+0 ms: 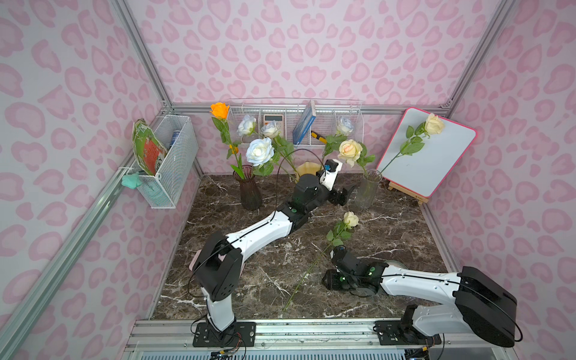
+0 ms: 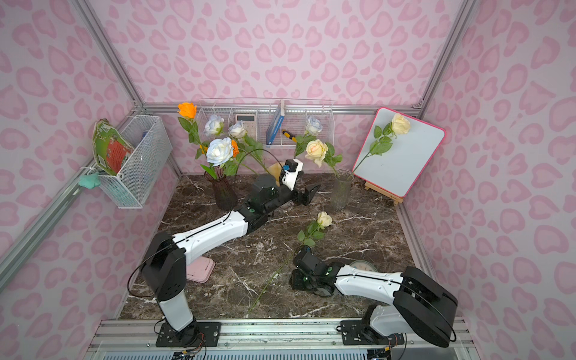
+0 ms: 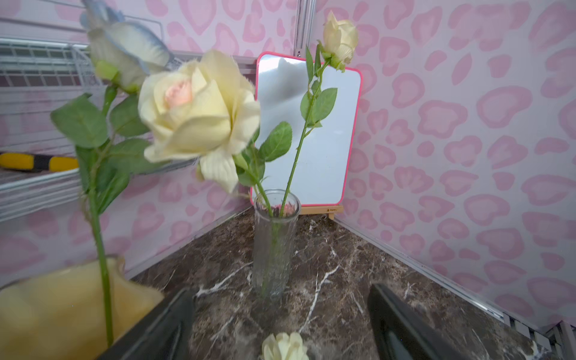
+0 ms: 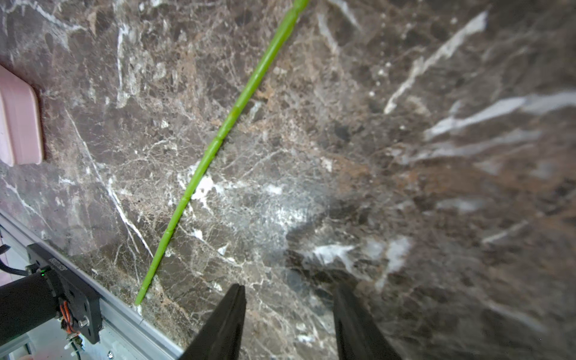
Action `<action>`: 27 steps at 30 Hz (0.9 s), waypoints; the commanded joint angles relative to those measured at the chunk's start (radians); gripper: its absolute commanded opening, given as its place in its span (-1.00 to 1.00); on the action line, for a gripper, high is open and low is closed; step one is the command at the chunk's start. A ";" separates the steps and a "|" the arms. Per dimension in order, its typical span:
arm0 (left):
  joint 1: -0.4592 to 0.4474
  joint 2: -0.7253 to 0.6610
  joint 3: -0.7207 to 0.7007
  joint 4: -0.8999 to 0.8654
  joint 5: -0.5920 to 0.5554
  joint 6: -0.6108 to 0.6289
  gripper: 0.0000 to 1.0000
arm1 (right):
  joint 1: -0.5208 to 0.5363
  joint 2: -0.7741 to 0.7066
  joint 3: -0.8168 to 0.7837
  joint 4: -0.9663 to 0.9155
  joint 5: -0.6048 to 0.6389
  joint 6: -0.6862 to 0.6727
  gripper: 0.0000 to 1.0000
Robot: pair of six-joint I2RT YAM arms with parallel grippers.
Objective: Arrange the flowers in different vases according to their colors
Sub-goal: Insert the flower into the vase, then pick up the flower at the center of the board.
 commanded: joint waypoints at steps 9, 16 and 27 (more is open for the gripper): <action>-0.003 -0.232 -0.206 -0.337 -0.109 -0.072 0.72 | -0.073 0.145 0.222 -0.226 0.081 0.027 0.04; -0.005 -0.368 -0.371 -0.306 -0.123 -0.107 0.72 | -0.103 0.247 0.374 -0.320 0.114 0.017 0.05; -0.014 -0.581 -0.542 -0.381 -0.200 -0.130 0.71 | -0.125 0.463 0.555 -0.427 0.096 0.008 0.05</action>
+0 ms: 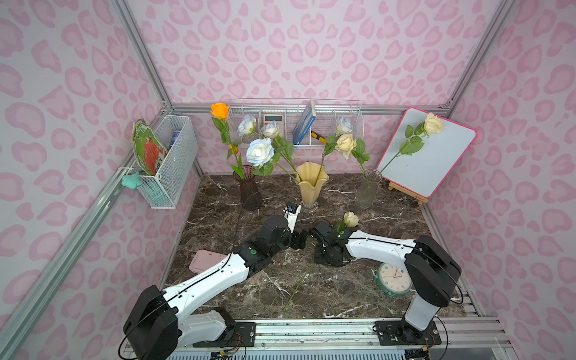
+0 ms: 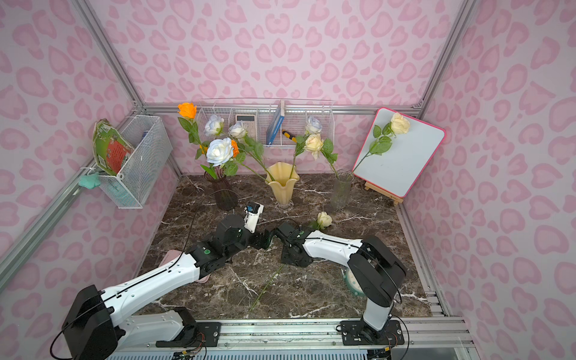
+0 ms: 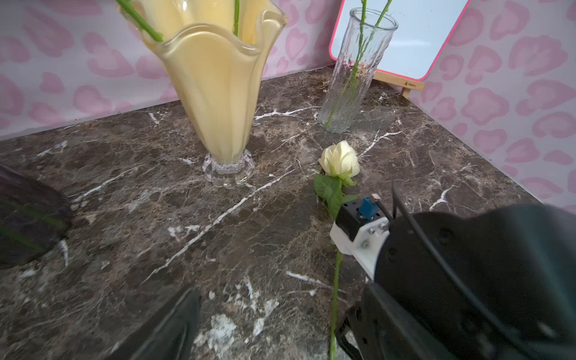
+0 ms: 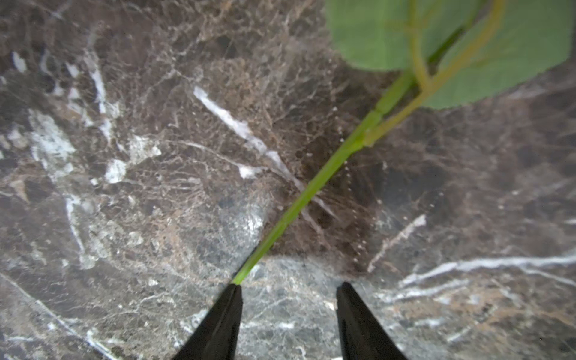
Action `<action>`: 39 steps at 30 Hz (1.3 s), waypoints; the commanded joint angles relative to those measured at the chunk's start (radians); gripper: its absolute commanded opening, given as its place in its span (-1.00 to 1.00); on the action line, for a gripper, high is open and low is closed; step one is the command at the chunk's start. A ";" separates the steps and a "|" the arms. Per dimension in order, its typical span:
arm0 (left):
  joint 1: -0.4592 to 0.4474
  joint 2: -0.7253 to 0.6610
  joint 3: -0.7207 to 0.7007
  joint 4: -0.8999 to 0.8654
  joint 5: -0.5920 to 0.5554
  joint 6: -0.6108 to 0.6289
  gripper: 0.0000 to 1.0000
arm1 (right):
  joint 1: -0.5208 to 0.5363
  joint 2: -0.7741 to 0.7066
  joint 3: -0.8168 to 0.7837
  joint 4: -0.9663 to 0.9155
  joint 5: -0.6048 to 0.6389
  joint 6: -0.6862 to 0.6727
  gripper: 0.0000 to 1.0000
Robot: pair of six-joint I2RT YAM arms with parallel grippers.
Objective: Arrange the flowers in different vases according to their colors
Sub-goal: Pick up the flower at the center of the board.
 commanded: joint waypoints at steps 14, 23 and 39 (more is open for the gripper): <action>-0.047 -0.172 -0.060 -0.090 -0.037 0.008 0.70 | -0.030 0.110 0.131 -0.151 0.017 -0.041 0.00; -0.050 -0.156 -0.061 -0.087 -0.026 0.011 0.68 | -0.039 0.149 0.267 -0.170 0.017 -0.056 0.00; -0.056 -0.169 -0.069 -0.094 -0.039 0.022 0.68 | -0.060 0.119 0.141 -0.144 -0.017 -0.069 -0.01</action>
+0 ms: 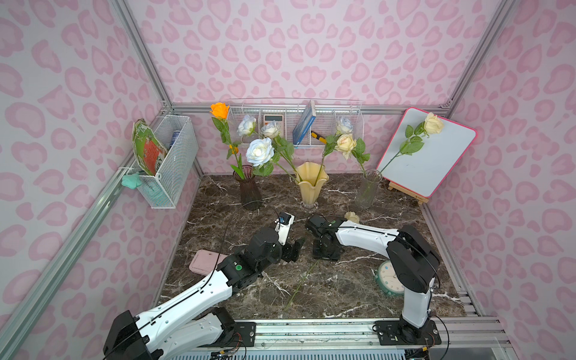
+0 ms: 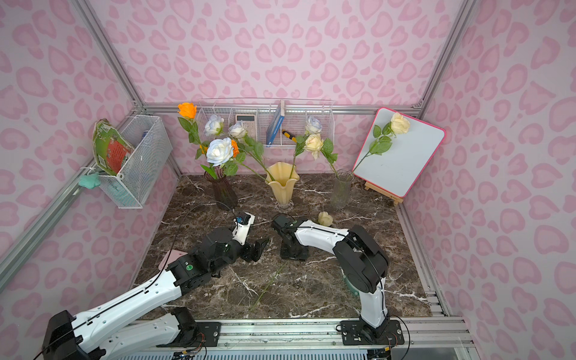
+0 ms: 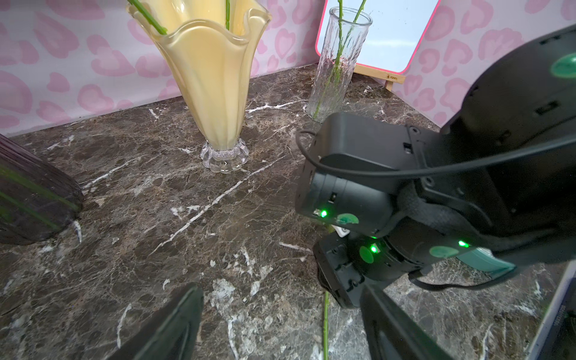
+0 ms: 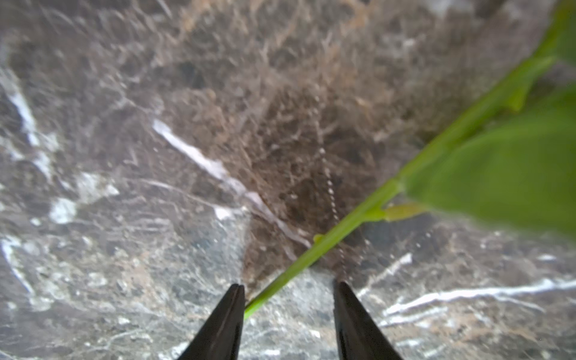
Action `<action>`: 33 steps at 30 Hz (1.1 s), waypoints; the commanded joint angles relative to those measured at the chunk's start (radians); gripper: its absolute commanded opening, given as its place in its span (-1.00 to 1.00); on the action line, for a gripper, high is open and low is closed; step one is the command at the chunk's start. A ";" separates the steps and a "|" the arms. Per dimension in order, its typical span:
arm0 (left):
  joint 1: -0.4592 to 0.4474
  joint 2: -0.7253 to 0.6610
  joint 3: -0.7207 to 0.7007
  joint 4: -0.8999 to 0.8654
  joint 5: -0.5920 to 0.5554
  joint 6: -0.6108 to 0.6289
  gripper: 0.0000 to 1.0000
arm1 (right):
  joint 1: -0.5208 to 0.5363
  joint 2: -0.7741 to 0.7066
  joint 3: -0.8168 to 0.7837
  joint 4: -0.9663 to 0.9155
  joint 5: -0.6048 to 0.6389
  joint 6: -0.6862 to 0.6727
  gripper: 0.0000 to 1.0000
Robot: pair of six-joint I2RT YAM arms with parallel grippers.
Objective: Arrange the flowers in different vases according to their colors
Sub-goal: Pick up the flower at the center of the board.
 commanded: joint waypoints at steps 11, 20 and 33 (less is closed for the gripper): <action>-0.005 -0.015 -0.009 0.003 -0.016 0.023 0.68 | -0.032 0.045 -0.048 0.015 0.002 -0.027 -0.53; -0.009 -0.006 -0.006 -0.001 -0.023 0.027 0.68 | -0.036 -0.028 -0.058 0.018 0.081 -0.011 -0.89; -0.010 0.056 0.019 -0.013 -0.011 0.015 0.63 | 0.134 -0.381 -0.072 -0.069 0.424 0.122 -1.00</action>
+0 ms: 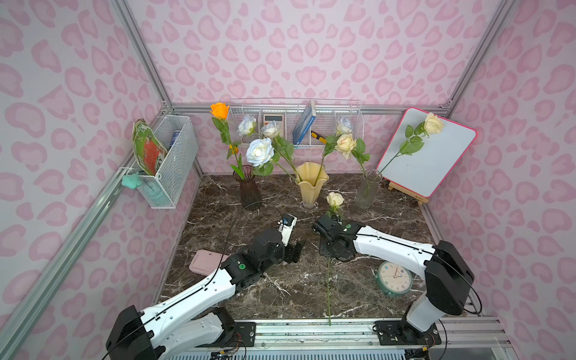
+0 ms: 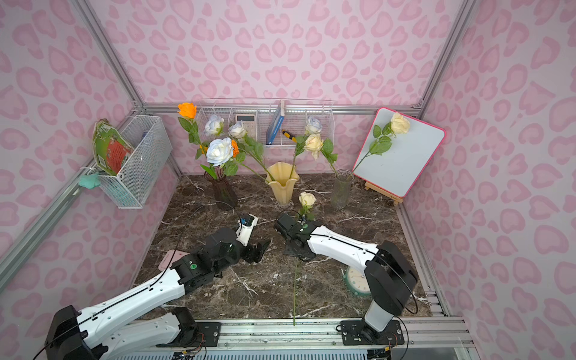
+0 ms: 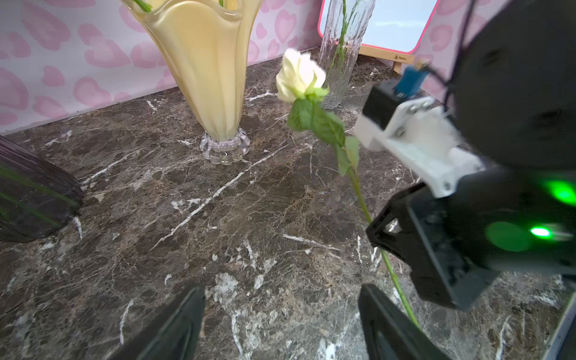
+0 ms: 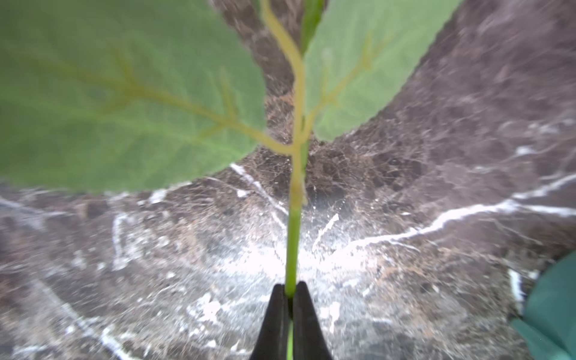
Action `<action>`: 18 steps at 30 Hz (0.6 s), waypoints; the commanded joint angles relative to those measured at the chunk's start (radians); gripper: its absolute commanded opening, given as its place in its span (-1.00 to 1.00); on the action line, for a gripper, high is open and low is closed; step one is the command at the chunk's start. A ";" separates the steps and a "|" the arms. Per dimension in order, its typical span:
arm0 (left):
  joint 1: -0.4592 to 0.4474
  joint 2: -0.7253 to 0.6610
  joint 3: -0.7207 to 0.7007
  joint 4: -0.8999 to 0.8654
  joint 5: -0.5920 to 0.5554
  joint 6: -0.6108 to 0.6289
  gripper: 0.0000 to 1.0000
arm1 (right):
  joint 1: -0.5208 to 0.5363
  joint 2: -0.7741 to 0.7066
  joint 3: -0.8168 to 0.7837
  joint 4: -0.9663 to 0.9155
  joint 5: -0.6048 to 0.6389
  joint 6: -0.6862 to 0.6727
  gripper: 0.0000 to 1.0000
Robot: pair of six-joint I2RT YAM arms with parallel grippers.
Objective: Arrange the flowers in different vases according to their colors
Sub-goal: Pick up the flower at the center of the board.
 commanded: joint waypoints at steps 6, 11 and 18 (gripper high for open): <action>0.001 -0.011 -0.003 -0.005 -0.033 -0.047 0.64 | 0.160 -0.250 0.024 0.006 0.378 -0.022 -1.00; 0.001 -0.028 -0.024 -0.031 -0.026 -0.093 0.65 | 0.212 -0.370 0.048 0.129 0.592 -0.191 -1.00; 0.001 -0.036 -0.078 -0.040 -0.009 -0.140 0.65 | 0.216 -0.504 -0.074 0.862 0.818 -0.917 -1.00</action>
